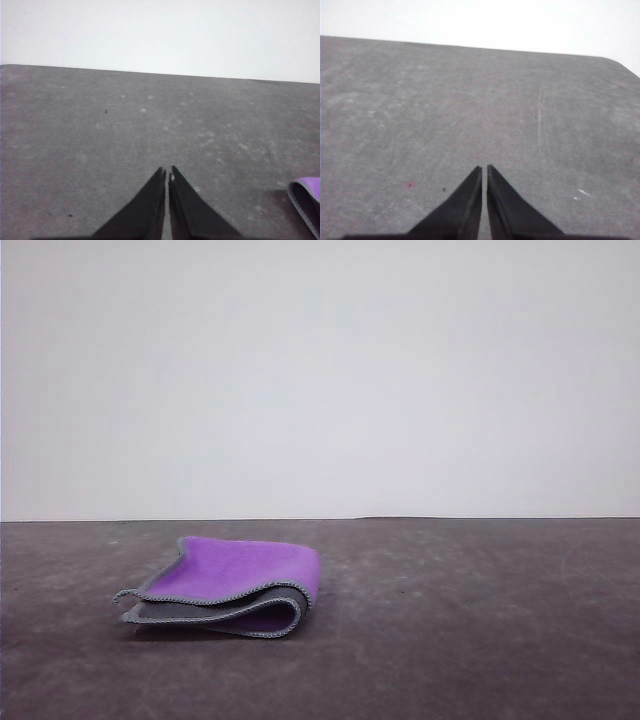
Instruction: Fold clothes
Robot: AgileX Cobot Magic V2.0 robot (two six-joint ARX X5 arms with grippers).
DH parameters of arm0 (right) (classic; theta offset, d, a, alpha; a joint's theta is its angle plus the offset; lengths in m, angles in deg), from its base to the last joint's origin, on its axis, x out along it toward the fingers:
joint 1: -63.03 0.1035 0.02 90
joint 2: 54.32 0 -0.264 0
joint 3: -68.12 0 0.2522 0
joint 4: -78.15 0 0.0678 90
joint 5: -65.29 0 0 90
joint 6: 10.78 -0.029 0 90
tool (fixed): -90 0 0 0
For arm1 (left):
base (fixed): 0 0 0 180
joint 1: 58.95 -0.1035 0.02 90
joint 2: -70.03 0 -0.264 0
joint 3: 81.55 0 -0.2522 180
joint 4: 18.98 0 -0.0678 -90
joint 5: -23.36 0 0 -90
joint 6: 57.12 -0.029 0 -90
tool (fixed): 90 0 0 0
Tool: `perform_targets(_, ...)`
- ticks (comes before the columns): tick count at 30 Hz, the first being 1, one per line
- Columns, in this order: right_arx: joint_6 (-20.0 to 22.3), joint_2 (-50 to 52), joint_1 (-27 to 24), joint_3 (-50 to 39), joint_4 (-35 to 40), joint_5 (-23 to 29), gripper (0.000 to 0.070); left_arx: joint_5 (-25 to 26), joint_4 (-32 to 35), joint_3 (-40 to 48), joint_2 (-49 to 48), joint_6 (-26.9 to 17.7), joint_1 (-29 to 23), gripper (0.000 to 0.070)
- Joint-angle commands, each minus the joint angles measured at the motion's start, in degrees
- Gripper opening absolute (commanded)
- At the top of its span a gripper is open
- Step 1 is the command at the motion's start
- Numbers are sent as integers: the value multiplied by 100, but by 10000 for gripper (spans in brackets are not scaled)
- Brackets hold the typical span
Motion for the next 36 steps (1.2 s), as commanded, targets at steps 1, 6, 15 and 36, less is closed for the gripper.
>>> perform_targets(1,-83,7,-17,-17,55,62,16,-7,66,116,-6,-55,-2,0)
perform_targets(6,-81,7,-62,-17,57,84,16,-7,64,116,-7,-55,-2,0)
perform_targets(15,-81,7,-62,-17,63,83,16,-7,64,116,-7,-55,-2,0)
perform_targets(36,-81,7,-62,-17,63,83,16,-7,62,116,-7,-55,-2,0)
